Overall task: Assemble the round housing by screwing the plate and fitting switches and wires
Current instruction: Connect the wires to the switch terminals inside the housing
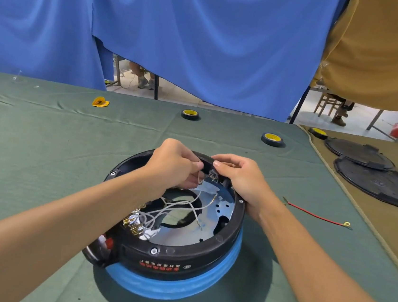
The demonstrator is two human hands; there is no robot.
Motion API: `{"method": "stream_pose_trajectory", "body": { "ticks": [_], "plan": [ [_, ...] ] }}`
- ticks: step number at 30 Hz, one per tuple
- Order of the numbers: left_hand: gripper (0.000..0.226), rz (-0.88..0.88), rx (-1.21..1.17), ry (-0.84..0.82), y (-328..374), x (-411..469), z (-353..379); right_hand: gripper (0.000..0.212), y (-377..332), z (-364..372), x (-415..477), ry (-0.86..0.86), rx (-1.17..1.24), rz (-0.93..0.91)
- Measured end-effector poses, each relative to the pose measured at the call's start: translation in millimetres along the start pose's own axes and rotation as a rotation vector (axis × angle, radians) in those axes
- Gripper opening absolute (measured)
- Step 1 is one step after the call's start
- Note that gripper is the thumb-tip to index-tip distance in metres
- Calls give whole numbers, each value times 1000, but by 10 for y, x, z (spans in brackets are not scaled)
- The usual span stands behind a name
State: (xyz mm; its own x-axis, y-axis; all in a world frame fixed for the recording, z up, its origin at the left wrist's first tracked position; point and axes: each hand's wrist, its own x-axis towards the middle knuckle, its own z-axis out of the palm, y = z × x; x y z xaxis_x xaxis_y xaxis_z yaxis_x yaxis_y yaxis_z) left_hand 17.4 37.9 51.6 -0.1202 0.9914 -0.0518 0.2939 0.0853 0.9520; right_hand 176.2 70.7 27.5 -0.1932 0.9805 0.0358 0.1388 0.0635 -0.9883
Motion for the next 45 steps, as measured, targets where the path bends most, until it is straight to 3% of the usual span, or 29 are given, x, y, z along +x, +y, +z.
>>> {"method": "stream_pose_trajectory", "body": {
  "ticks": [6, 13, 23, 32, 36, 41, 45],
  "plan": [
    [14, 40, -5, 9, 47, -54, -88, 14, -18, 20, 23, 40, 20, 13],
    [7, 18, -390, -30, 158, -155, -98, 16, -29, 51, 10, 50, 64, 30],
    [13, 191, -363, 2, 260, -193, -145, 9, -24, 51, 0, 57, 91, 45],
    [8, 237, -263, 58, 250, -192, -35, 14, 0, 44, 6, 54, 106, 47],
    [10, 256, -55, 90, 244, -164, 10, 10, 11, 45, 12, 44, 129, 45],
    [19, 233, 506, 68, 194, -117, 45, 12, 25, 43, 23, 57, 112, 40],
    [14, 201, 688, 2, 141, -111, 92, 12, 18, 37, 16, 53, 116, 46]
  ]
}}
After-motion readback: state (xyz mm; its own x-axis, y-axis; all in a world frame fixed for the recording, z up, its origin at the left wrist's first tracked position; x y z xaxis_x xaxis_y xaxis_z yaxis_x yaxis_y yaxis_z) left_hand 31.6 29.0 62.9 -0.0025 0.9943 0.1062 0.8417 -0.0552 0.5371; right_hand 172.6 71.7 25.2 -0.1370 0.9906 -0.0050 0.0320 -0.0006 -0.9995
